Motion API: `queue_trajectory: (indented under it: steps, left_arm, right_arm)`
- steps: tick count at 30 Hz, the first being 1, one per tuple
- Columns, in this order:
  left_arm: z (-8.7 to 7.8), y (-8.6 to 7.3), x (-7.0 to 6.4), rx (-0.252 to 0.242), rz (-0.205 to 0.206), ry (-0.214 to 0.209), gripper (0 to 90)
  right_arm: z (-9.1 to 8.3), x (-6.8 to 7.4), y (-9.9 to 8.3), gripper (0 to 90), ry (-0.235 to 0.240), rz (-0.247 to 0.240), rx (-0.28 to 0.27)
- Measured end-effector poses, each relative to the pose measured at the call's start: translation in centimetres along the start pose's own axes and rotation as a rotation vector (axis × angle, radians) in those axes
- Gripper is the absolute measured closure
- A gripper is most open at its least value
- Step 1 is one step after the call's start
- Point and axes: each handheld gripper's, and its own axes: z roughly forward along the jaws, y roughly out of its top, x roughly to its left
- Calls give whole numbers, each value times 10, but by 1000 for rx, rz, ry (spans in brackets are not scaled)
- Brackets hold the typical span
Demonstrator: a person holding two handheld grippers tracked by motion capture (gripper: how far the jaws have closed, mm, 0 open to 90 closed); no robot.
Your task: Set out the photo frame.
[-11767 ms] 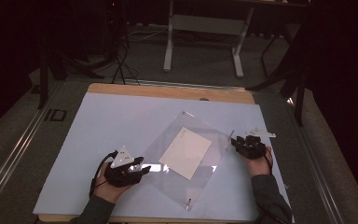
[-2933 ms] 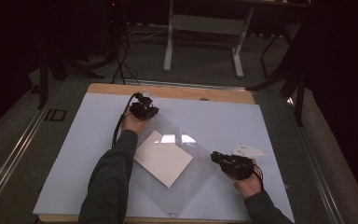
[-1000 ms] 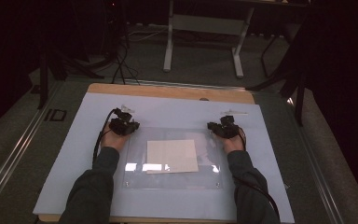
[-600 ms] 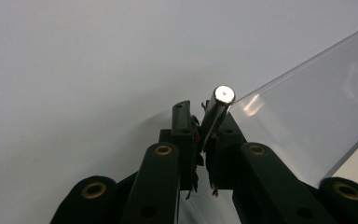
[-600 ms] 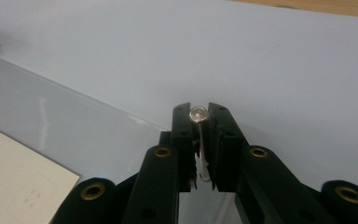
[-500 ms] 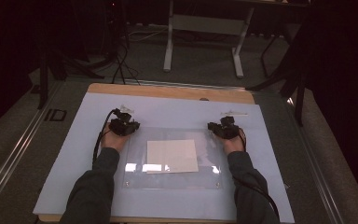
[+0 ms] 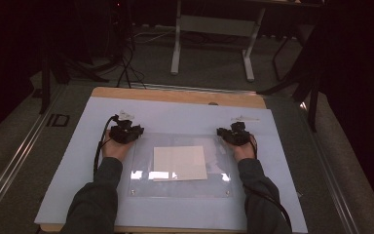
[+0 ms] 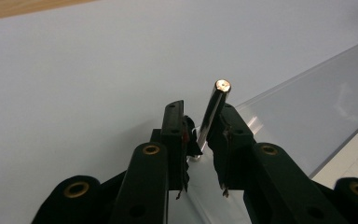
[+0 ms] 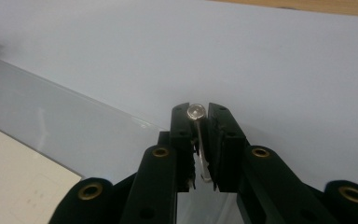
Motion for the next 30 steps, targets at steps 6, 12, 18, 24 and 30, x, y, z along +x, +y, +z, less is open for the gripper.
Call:
queue_trajectory:
  steps: [6,12,18,24,30]
  left_arm:
    - [-3,-2,-1,-45,-12,-5,782]
    - [-5,-3,-3,-67,-18,-4,822]
    - [-8,-4,-4,-91,-22,-1,821]
    - [-11,-5,-5,-100,-17,5,830]
    - [-13,-5,-4,-119,-19,0,826]
  right_arm:
    - [-3,1,-6,765,-29,-23,-16]
    - [-9,1,-10,765,-35,-53,-52]
    - [-15,5,-8,783,-46,-69,-94]
    - [-16,8,-6,809,-57,-85,-106]
    - [-18,9,-5,827,-59,-85,-120]
